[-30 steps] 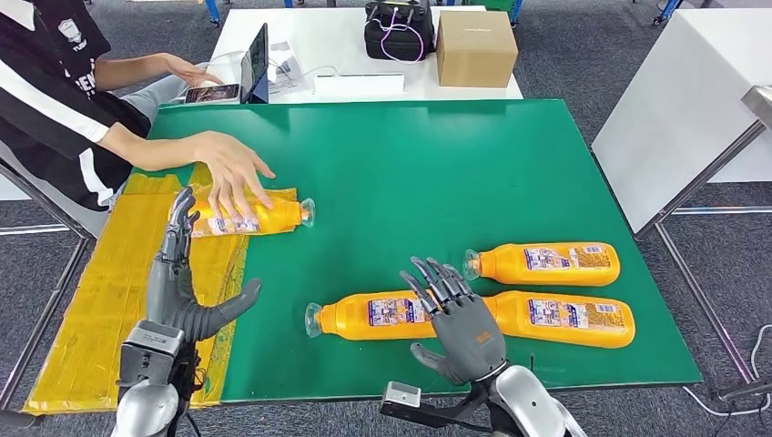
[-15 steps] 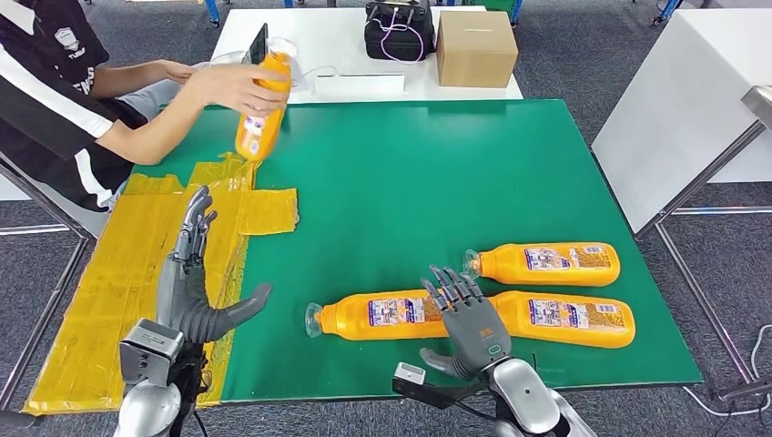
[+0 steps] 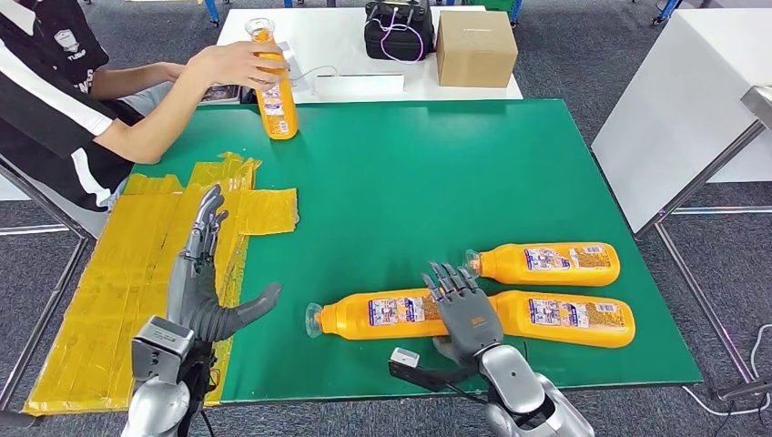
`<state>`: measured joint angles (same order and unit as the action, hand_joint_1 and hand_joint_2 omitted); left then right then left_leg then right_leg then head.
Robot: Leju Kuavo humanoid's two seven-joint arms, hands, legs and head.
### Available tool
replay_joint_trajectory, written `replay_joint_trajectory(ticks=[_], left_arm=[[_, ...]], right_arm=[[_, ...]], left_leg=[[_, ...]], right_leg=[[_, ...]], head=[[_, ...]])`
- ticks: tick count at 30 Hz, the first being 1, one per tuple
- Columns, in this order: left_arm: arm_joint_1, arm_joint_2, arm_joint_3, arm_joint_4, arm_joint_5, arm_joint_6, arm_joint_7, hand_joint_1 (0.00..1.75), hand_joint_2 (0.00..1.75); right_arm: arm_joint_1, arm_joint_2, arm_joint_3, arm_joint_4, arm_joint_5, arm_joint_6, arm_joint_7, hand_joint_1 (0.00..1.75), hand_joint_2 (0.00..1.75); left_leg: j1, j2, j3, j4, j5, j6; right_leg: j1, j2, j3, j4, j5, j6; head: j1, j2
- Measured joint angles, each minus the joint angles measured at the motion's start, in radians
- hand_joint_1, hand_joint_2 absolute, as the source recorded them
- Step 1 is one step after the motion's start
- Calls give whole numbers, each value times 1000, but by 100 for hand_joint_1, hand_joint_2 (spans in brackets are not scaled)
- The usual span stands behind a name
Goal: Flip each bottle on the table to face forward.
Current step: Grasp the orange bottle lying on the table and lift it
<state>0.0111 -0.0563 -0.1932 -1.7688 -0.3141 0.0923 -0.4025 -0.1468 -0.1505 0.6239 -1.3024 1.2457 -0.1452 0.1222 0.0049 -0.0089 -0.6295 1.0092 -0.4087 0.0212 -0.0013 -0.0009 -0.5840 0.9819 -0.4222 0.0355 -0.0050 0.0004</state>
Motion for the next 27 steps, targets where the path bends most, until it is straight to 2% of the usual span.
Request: replay_joint_trajectory(ticks=[5, 7, 11, 12, 19, 20, 23, 24, 27], left_arm=[[-2, -1, 0, 7, 5, 0, 2, 0, 175], [-6, -2, 0, 13, 10, 0, 4, 0, 175], [-14, -4, -1, 23, 14, 0, 6, 0, 175], [-15, -4, -1, 24, 15, 0, 6, 0, 175], [-17, -4, -2, 26, 16, 0, 6, 0, 175], [-18, -4, -3, 29, 18, 0, 6, 0, 175], [-31, -5, -8, 44, 23, 1, 6, 0, 175], [-35, -5, -10, 48, 25, 1, 5, 0, 175], [-37, -5, -16, 51, 31, 3, 3, 0, 175]], right_arm=[[-23, 9, 7, 41, 10, 21, 7, 0, 175], [-44, 12, 14, 69, 19, 39, 14, 5, 175], [-94, 18, 33, 139, 15, 52, 16, 92, 175], [-98, 19, 35, 146, 14, 54, 15, 98, 175], [-107, 20, 41, 162, 11, 61, 14, 98, 175], [-116, 21, 47, 179, 8, 67, 10, 107, 175], [-168, 25, 74, 261, -6, 80, -5, 164, 175], [-187, 26, 82, 286, -15, 80, -12, 175, 175], [-216, 27, 97, 323, -39, 82, -29, 175, 175]], left_leg=[[0, 0, 0, 0, 0, 0], [0, 0, 0, 0, 0, 0], [0, 1, 2, 0, 0, 0], [0, 1, 2, 0, 0, 0], [0, 1, 2, 0, 0, 0], [0, 1, 2, 0, 0, 0], [0, 1, 5, 0, 0, 0], [0, 1, 7, 0, 0, 0], [0, 1, 10, 0, 0, 0]], right_leg=[[0, 0, 0, 0, 0, 0], [0, 0, 0, 0, 0, 0], [0, 0, 1, 0, 0, 0], [0, 0, 1, 0, 0, 0], [0, 0, 2, 0, 0, 0], [0, 0, 2, 0, 0, 0], [0, 0, 5, 0, 0, 0], [0, 0, 6, 0, 0, 0], [0, 0, 9, -1, 0, 0]], head=[[0, 0], [0, 0], [0, 0], [0, 0], [0, 0], [0, 0], [0, 0], [0, 0], [0, 0]])
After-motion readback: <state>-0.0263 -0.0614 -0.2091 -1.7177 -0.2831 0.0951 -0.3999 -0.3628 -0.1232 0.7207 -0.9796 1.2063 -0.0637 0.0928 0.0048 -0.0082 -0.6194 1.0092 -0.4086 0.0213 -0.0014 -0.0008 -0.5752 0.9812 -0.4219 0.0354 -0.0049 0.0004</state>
